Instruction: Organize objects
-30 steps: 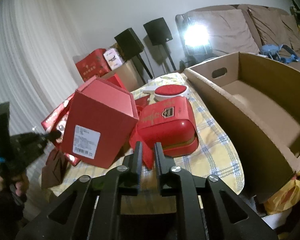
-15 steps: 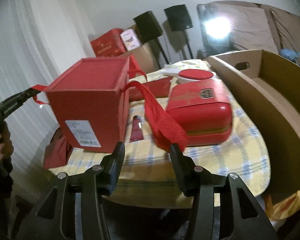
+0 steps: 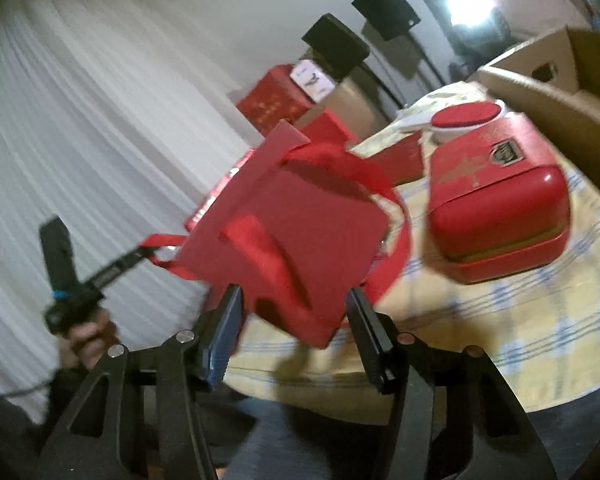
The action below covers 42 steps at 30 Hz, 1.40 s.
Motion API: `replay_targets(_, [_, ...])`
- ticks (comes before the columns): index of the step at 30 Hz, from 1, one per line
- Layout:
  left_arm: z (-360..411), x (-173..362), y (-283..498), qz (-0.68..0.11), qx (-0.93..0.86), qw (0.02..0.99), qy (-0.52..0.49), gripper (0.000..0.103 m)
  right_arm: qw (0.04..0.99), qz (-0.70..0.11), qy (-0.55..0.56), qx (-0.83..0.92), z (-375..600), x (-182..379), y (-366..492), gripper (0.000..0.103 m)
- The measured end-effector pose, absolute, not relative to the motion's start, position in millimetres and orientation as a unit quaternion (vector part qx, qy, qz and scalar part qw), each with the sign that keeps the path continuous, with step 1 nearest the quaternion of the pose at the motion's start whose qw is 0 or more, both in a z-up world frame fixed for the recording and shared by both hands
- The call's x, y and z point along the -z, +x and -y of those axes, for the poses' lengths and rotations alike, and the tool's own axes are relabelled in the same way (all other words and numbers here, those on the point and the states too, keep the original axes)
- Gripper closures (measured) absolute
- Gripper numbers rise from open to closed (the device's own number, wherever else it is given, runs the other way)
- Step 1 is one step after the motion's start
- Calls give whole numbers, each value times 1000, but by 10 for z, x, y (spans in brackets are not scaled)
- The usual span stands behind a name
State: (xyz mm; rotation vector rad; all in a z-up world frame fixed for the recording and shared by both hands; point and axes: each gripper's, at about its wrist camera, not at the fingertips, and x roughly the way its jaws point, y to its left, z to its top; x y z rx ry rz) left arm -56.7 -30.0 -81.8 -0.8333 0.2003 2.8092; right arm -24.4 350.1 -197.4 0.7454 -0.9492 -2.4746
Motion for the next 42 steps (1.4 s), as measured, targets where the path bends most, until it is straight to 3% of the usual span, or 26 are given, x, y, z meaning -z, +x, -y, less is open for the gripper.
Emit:
replay_targets(8, [305, 759, -557, -52, -952, 116, -277, 101, 163, 282, 286, 901, -3373, 1903, -241, 47])
replay_targets(16, [270, 723, -463, -54, -955, 124, -263, 101, 274, 519, 271, 763, -3561, 2327, -150, 45])
replay_targets(24, [203, 671, -442, -57, -957, 127, -253, 101, 291, 632, 269, 666, -3800, 2453, -441, 38])
replay_targets(31, [146, 710, -492, -53, -952, 133, -269, 101, 250, 678, 264, 639, -3838, 2518, -552, 36])
replay_targets(33, [127, 734, -496, -51, -951, 133, -274, 101, 230, 693, 255, 634, -3905, 2506, -580, 46])
replay_targets(34, [122, 740, -496, -50, -951, 134, -276, 101, 219, 696, 251, 636, -3942, 2494, -576, 59])
replay_targets(36, [111, 747, -493, -51, -950, 135, -277, 101, 198, 700, 242, 642, -4007, 2464, -580, 66])
replay_targets(38, [113, 748, -495, -50, -950, 134, -278, 101, 182, 707, 224, 645, -4080, 2430, -523, 82])
replay_targets(42, [139, 721, -507, -46, -950, 133, -278, 101, 165, 694, 191, 674, -4199, 2279, -456, 96])
